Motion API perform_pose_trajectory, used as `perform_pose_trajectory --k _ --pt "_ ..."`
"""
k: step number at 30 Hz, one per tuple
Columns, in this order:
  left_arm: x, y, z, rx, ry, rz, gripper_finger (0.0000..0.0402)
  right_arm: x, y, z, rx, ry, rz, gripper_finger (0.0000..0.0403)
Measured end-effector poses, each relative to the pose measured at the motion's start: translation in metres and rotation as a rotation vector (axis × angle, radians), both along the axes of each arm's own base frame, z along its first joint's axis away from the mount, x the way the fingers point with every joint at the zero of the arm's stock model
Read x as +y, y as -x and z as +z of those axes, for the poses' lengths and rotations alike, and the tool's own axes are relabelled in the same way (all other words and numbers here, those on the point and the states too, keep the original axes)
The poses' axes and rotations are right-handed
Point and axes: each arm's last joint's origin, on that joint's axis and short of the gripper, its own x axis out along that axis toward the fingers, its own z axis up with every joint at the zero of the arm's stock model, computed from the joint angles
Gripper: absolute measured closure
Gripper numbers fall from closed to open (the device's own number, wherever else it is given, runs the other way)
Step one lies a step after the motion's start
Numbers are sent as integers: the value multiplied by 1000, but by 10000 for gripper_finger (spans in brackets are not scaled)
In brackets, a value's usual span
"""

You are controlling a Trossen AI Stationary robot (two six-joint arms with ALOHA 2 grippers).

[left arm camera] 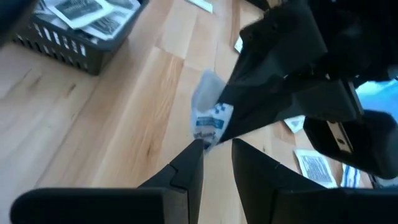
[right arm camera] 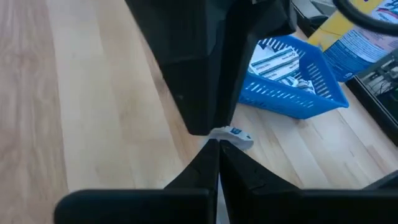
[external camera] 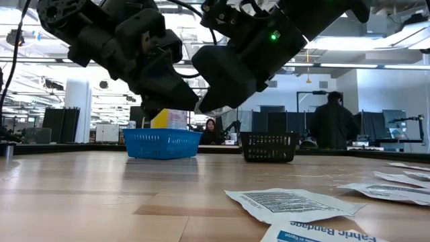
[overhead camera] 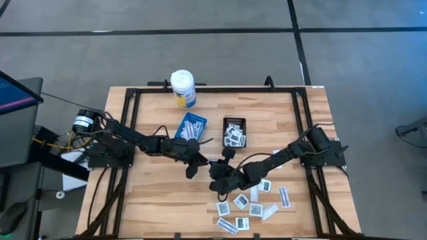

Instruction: Pick & Place First Aid Supplies

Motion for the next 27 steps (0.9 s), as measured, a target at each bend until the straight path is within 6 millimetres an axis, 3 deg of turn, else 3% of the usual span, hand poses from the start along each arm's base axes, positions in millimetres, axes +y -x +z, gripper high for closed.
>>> perform_pose_trajectory --k 20,27 --pt "1 0 0 -5 -11 6 318 0 0 0 -2 1 2 402" --pt "1 0 0 -4 -20 28 383 1 0 0 26 38 32 402"
